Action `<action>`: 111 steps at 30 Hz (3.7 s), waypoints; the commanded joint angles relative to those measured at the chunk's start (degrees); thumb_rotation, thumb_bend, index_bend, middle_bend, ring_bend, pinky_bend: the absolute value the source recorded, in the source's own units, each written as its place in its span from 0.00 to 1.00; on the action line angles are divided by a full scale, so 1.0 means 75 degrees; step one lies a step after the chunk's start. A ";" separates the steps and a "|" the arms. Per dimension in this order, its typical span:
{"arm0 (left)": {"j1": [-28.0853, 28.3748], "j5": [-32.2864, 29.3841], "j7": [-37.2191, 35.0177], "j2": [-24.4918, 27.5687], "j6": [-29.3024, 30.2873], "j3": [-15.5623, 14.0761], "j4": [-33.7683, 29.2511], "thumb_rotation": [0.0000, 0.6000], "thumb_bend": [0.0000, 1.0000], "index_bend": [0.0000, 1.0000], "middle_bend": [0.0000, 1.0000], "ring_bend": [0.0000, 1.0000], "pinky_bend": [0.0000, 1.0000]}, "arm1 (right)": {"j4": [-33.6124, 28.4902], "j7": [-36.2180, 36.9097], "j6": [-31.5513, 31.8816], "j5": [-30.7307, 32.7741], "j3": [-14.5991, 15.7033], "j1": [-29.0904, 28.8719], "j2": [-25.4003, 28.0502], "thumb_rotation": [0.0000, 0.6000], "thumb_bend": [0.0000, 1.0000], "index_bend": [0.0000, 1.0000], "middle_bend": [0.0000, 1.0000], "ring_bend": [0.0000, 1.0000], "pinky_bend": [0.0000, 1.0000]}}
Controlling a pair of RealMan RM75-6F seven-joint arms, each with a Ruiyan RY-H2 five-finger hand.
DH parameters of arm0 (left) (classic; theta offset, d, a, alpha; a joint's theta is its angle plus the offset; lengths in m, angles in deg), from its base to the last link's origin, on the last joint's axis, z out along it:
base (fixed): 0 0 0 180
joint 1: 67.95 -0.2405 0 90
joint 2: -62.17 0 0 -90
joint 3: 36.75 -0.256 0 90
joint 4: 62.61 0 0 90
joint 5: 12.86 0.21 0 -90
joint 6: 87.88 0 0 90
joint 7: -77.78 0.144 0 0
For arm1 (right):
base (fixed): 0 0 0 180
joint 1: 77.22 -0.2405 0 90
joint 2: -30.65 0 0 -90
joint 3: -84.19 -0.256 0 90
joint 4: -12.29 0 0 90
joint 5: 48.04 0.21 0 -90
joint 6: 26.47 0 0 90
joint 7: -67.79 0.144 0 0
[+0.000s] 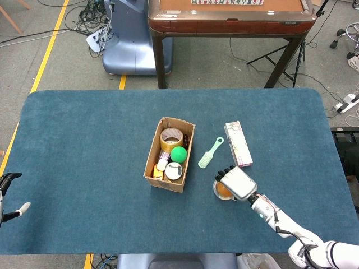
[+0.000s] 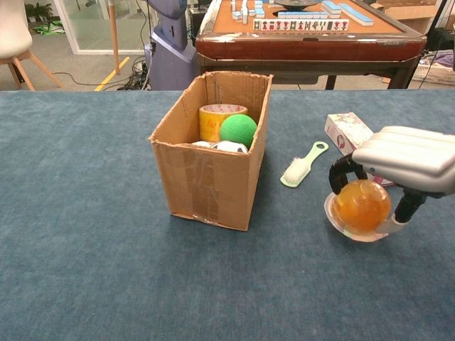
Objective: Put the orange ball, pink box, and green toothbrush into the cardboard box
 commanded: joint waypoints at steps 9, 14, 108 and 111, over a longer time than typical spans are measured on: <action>0.0014 -0.0049 0.0032 0.0003 -0.0062 0.0006 -0.0008 1.00 0.11 0.26 0.28 0.26 0.42 | -0.1421 -0.0603 0.1112 -0.0175 -0.0895 -0.0043 0.0853 1.00 0.00 0.47 0.50 0.44 0.46; 0.0012 -0.0063 -0.0011 0.0011 -0.0066 0.0016 -0.0004 1.00 0.11 0.26 0.28 0.26 0.42 | -0.1968 -0.1084 0.1131 -0.0055 -0.1394 -0.0345 0.0897 1.00 0.00 0.47 0.50 0.44 0.46; -0.0063 -0.0007 0.0092 0.0021 -0.0054 -0.0037 -0.0072 1.00 0.11 0.26 0.28 0.26 0.42 | 0.2489 -0.0086 0.0467 0.1368 -0.0382 0.0177 0.0011 1.00 0.00 0.10 0.03 0.00 0.16; -0.0062 -0.0016 0.0083 0.0020 -0.0059 -0.0035 -0.0069 1.00 0.11 0.26 0.28 0.26 0.42 | 0.2991 0.0046 0.0284 0.1396 -0.0419 0.0087 -0.0319 1.00 0.00 0.10 0.02 0.00 0.15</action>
